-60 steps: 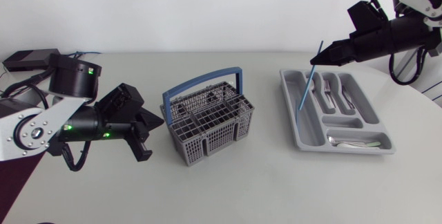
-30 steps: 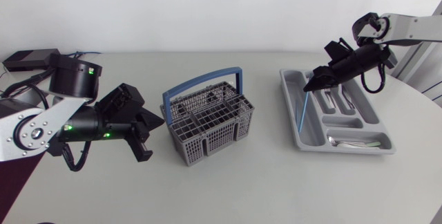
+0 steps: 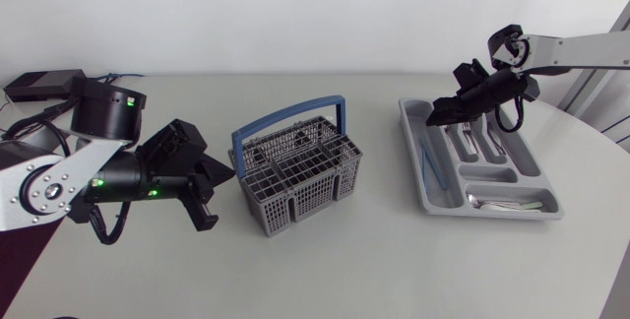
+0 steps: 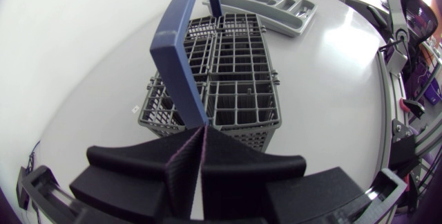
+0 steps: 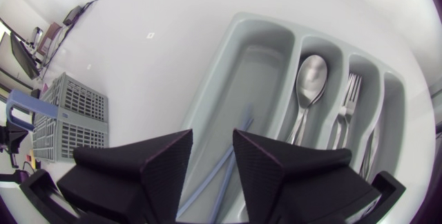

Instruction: Unload the cutlery basket into the drawer organizer.

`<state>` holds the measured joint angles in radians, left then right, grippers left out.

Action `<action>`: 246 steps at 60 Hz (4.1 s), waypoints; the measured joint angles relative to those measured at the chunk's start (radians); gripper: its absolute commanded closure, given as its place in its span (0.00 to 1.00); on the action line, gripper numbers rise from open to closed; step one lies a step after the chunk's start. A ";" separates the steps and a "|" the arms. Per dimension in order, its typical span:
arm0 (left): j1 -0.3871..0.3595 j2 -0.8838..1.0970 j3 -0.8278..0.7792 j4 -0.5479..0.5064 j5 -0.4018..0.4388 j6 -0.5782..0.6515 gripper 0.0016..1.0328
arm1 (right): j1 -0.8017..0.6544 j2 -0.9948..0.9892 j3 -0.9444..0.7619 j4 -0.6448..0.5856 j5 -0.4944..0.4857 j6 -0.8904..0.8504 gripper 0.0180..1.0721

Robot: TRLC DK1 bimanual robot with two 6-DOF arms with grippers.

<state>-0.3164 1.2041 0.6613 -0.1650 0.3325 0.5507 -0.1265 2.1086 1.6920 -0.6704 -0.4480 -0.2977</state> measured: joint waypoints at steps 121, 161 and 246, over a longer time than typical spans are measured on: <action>0.035 0.429 0.245 0.126 -0.102 -0.038 0.76 | 0.518 -0.440 -0.604 0.253 0.156 0.116 0.95; 0.085 0.338 0.204 0.130 -0.049 -0.038 0.76 | 0.518 -0.645 -0.726 0.388 0.281 0.114 0.92; -0.105 0.135 0.003 0.133 -0.109 -0.083 0.76 | 0.466 -0.999 -0.969 0.428 0.315 0.035 0.74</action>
<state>-0.4217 1.3396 0.6643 -0.0322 0.2230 0.4675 0.3397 1.1099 0.7235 -0.2420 -0.1329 -0.2626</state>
